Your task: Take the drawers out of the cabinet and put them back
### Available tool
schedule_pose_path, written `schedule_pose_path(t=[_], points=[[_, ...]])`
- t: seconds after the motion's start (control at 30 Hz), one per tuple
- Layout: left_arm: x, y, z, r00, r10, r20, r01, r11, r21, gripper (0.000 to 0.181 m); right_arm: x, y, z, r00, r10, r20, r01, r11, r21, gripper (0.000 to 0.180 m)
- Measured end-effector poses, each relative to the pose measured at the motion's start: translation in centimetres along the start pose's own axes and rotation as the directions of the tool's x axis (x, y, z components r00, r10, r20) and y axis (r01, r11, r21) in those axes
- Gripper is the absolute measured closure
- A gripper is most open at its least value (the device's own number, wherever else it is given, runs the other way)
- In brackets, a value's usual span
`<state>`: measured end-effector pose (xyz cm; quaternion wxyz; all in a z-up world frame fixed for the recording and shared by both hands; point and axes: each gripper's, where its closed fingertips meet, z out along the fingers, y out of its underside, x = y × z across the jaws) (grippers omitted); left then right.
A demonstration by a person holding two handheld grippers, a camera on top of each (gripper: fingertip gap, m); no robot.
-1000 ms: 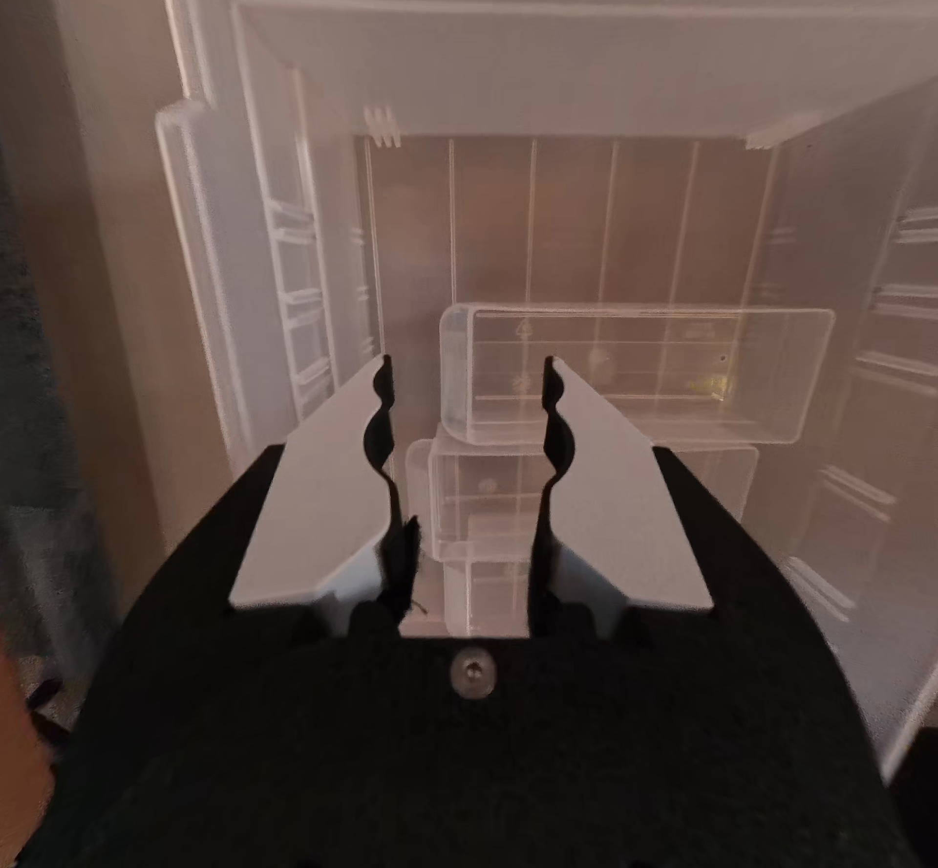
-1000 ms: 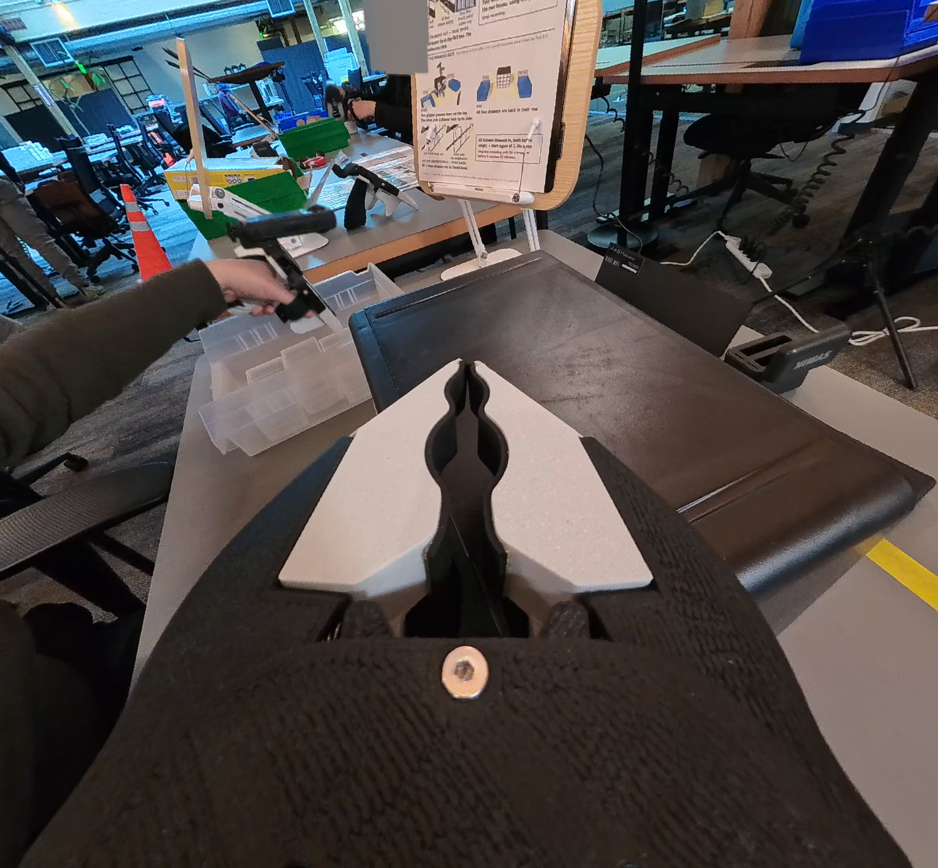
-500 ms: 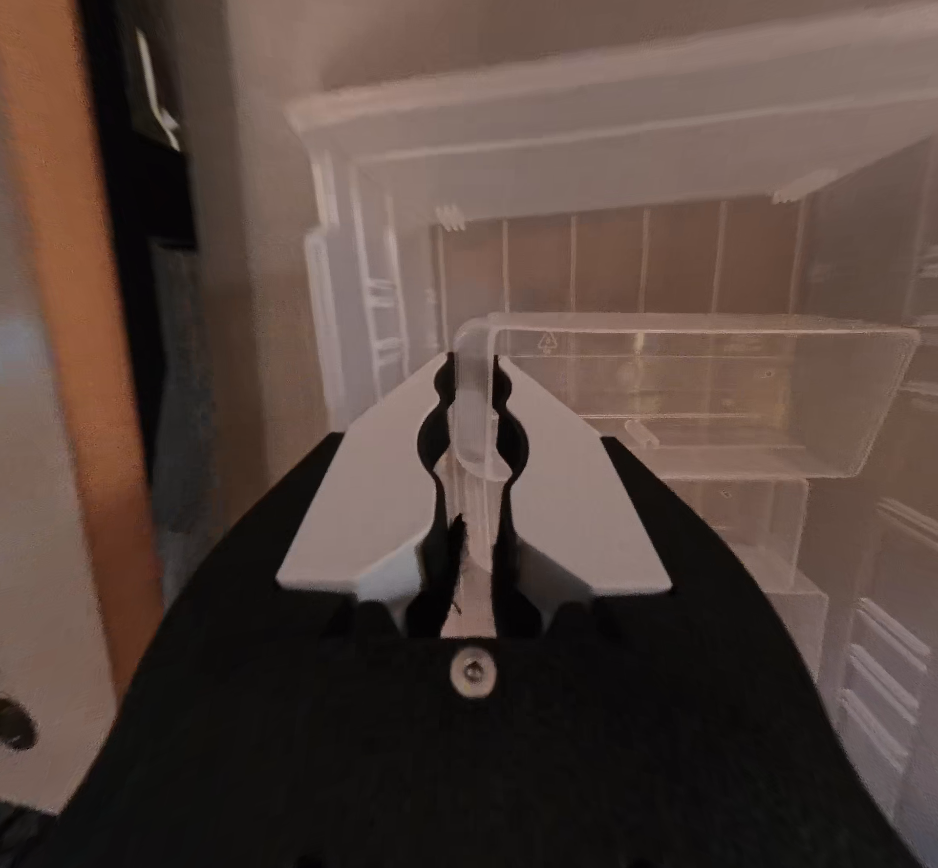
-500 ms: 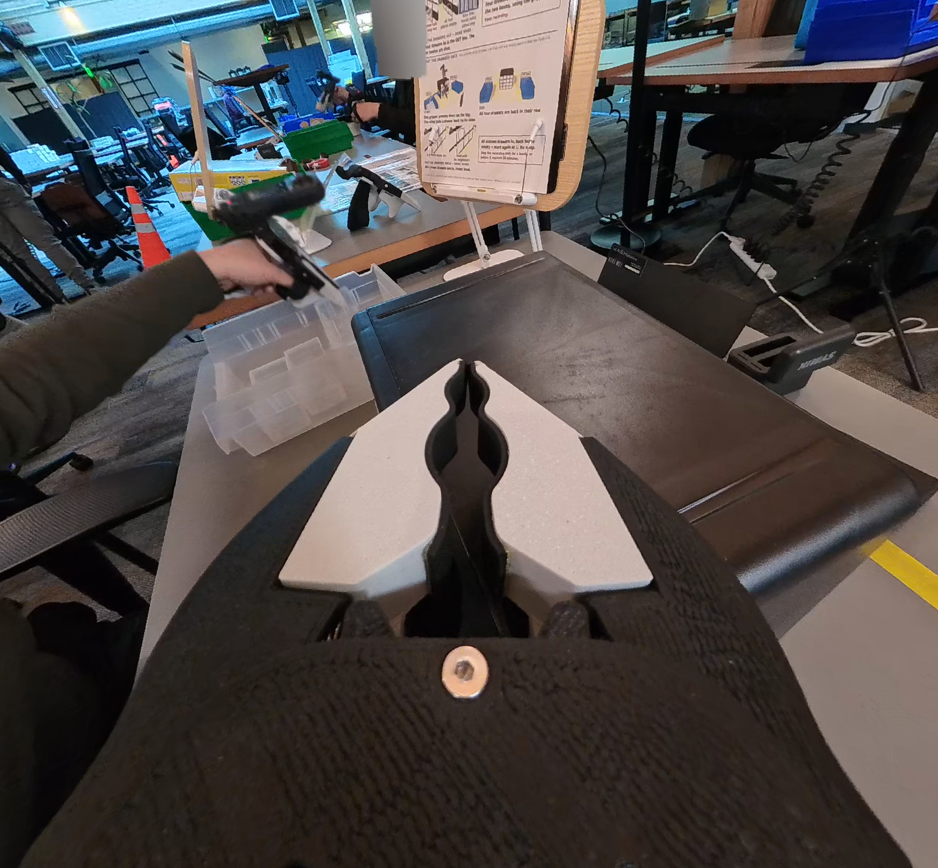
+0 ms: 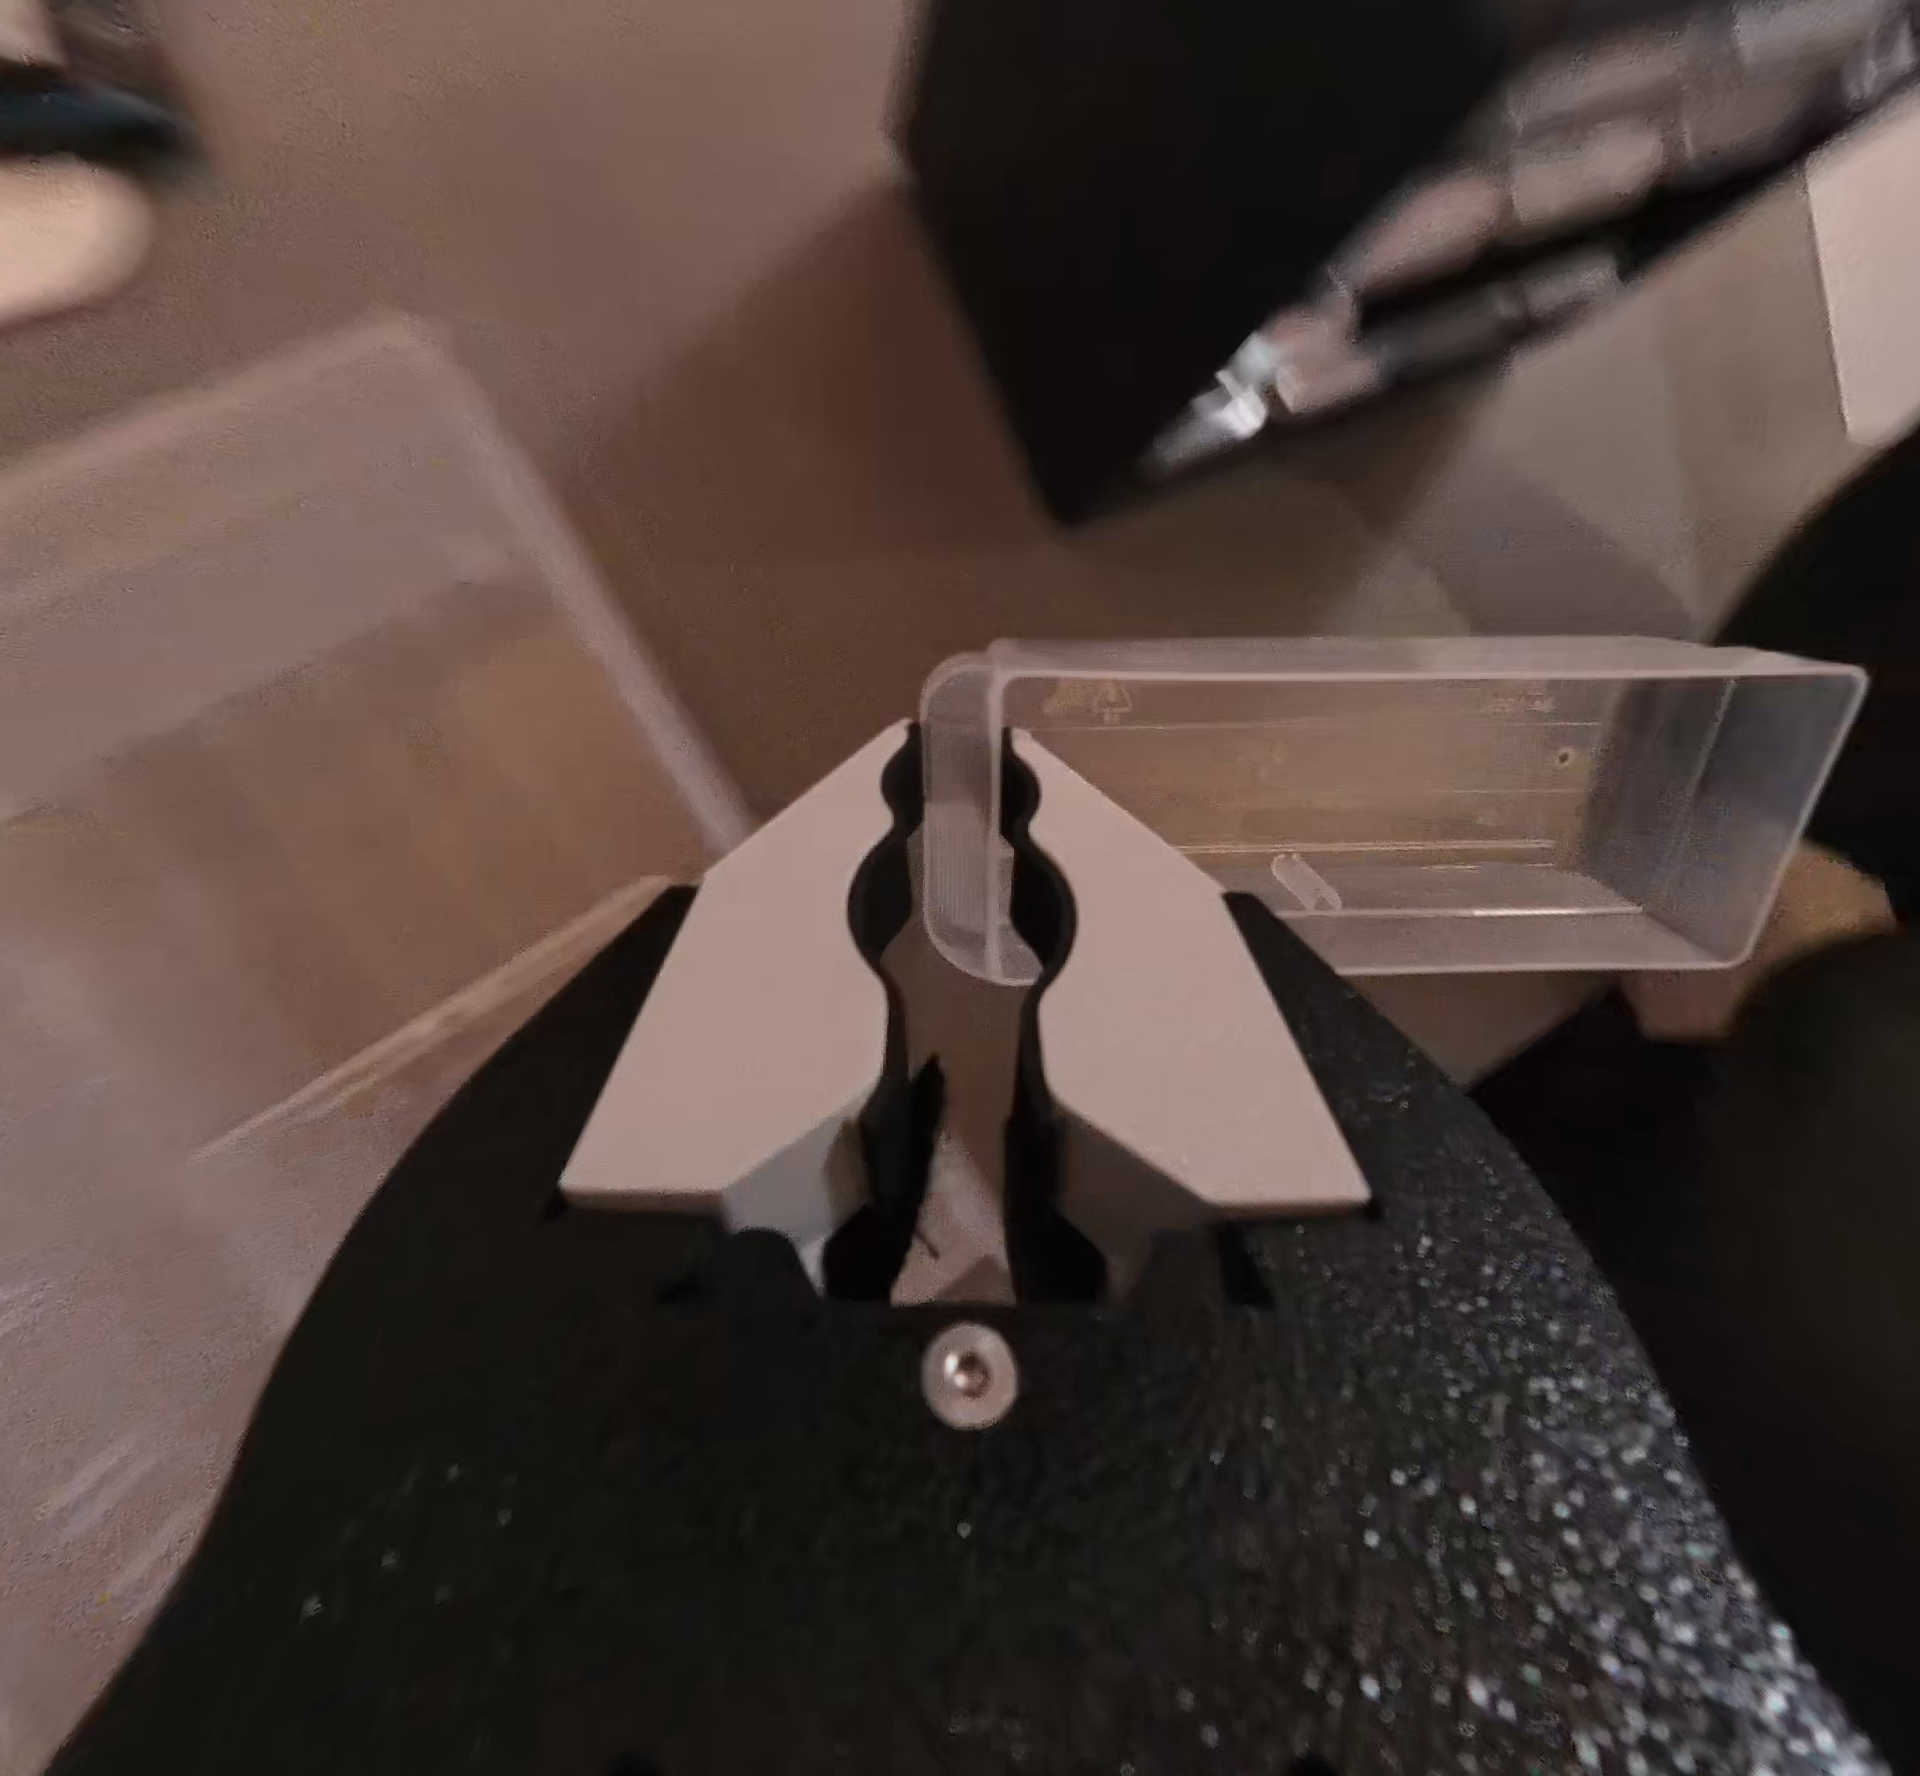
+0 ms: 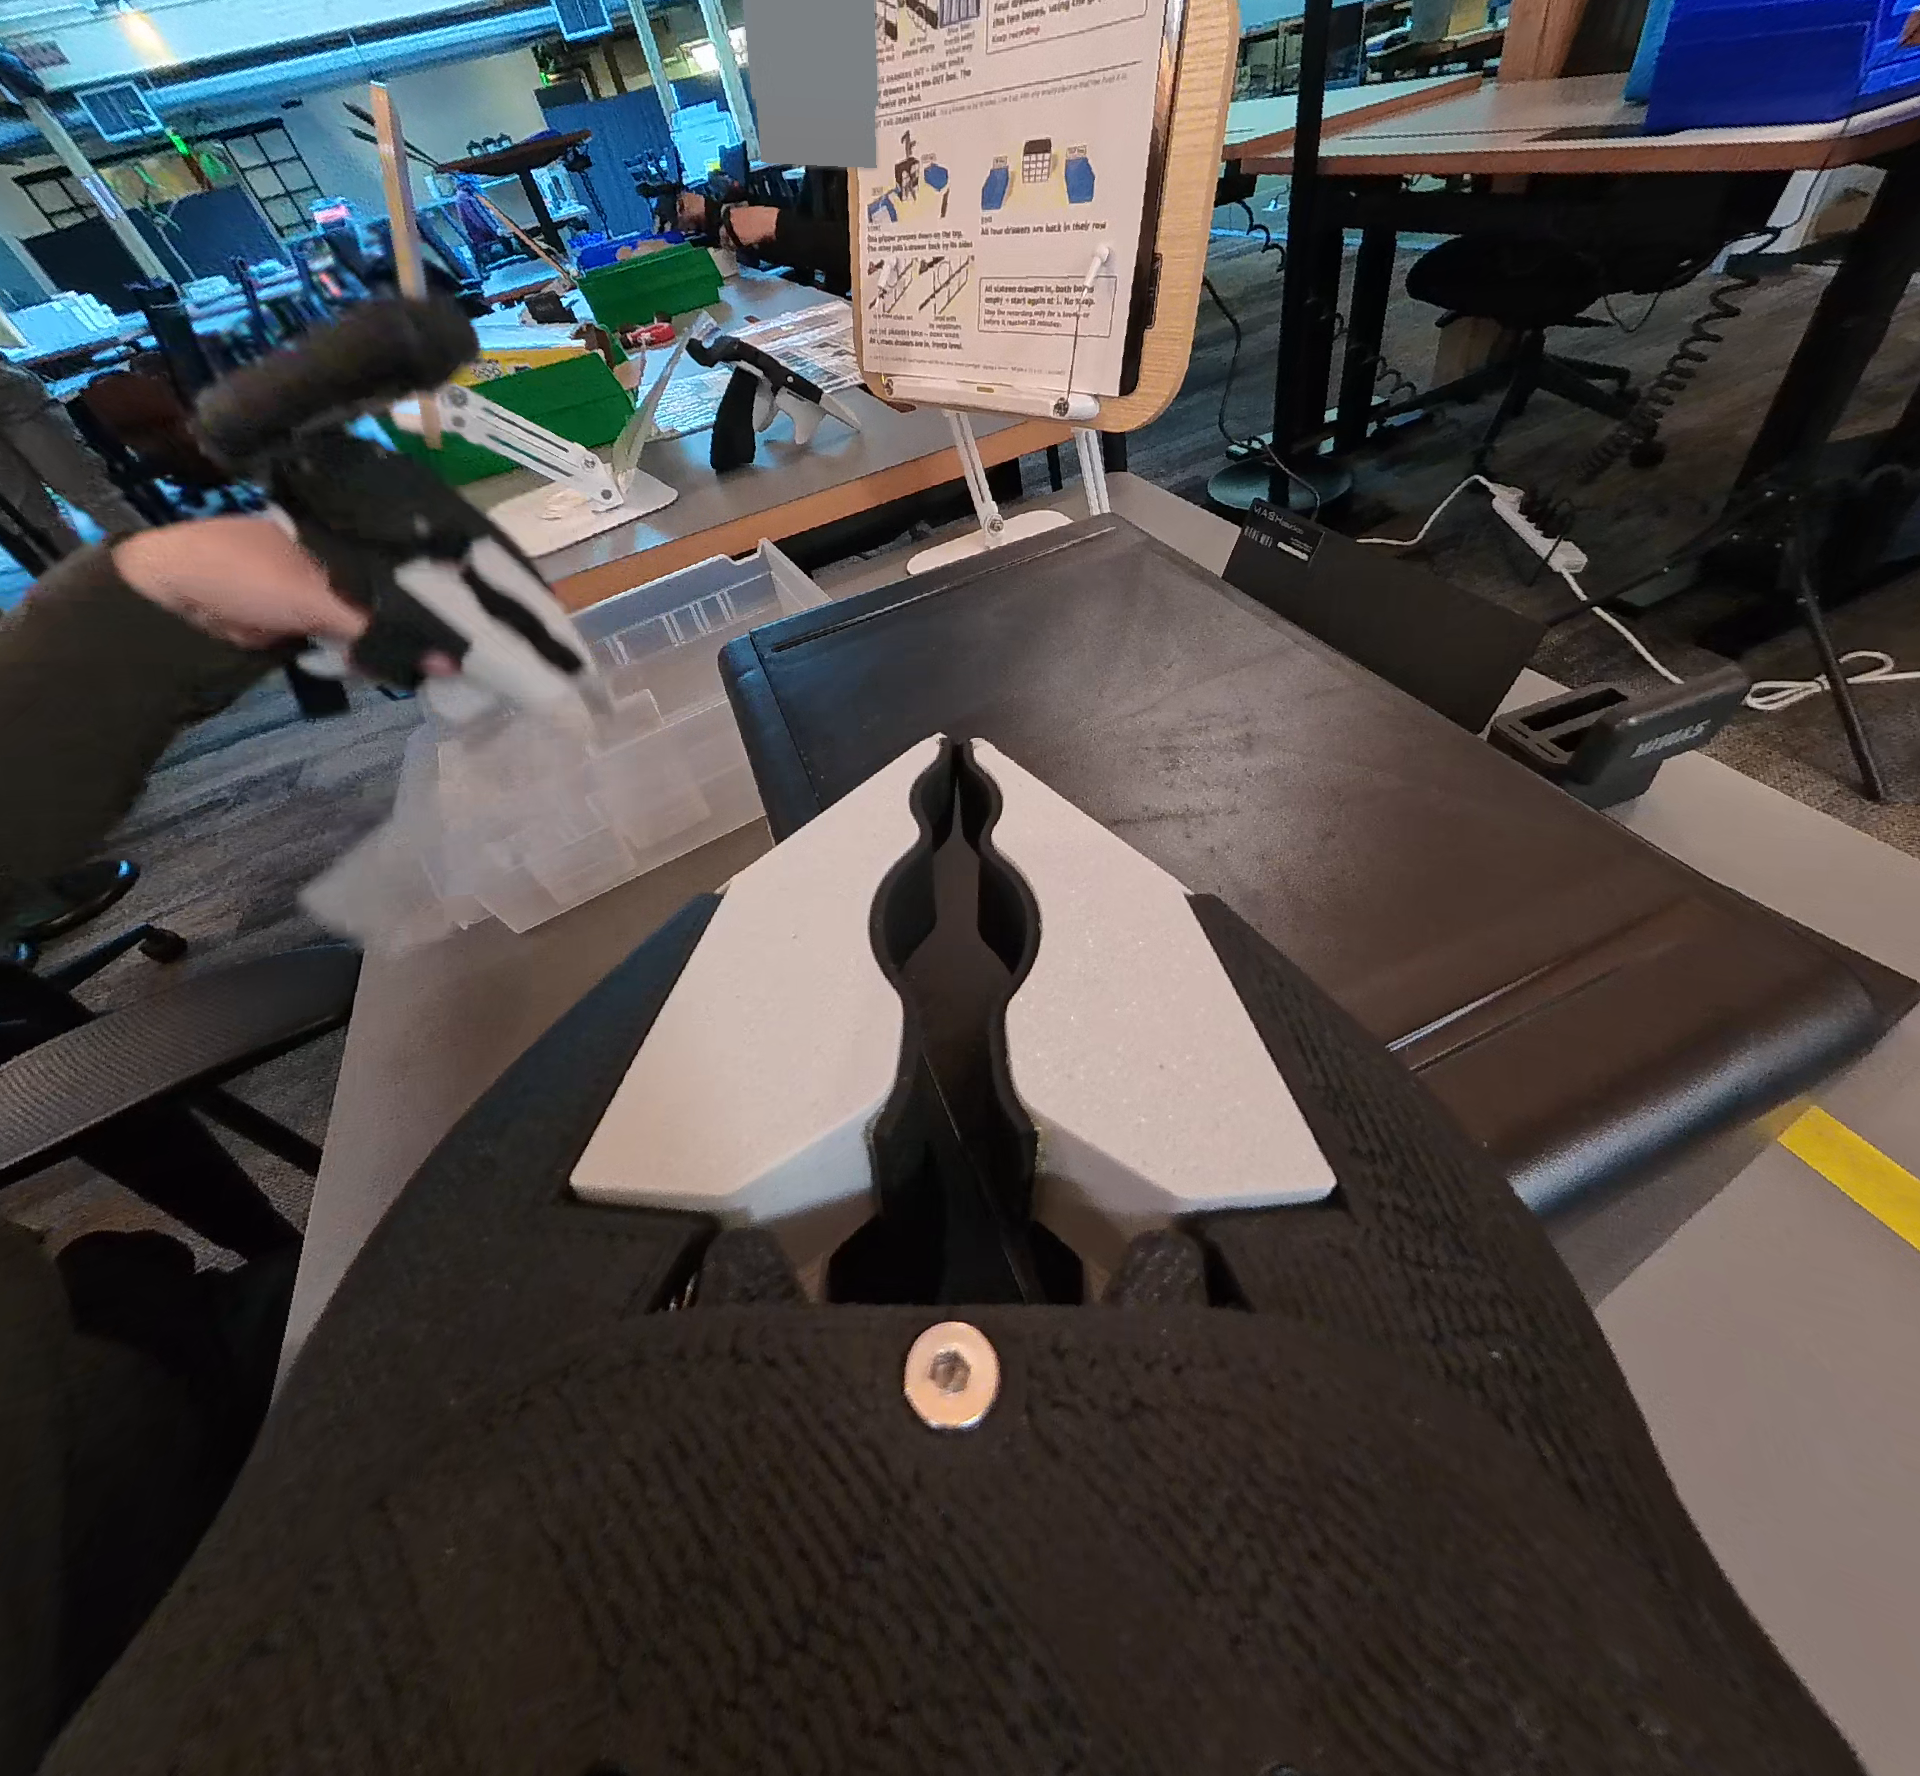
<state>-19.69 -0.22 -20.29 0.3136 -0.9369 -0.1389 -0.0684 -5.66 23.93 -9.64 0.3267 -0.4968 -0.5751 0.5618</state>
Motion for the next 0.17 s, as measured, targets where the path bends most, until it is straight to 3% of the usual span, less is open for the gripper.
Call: schedule_pose_path(t=[0.17], points=[[5.8, 5.0, 6.9, 0.986, 0.159, -0.046, -0.165, 0.968, -0.192, 0.17, 0.0, 0.0, 0.0, 1.0, 0.001, 0.005, -0.001, 1.0, 0.001, 0.18]])
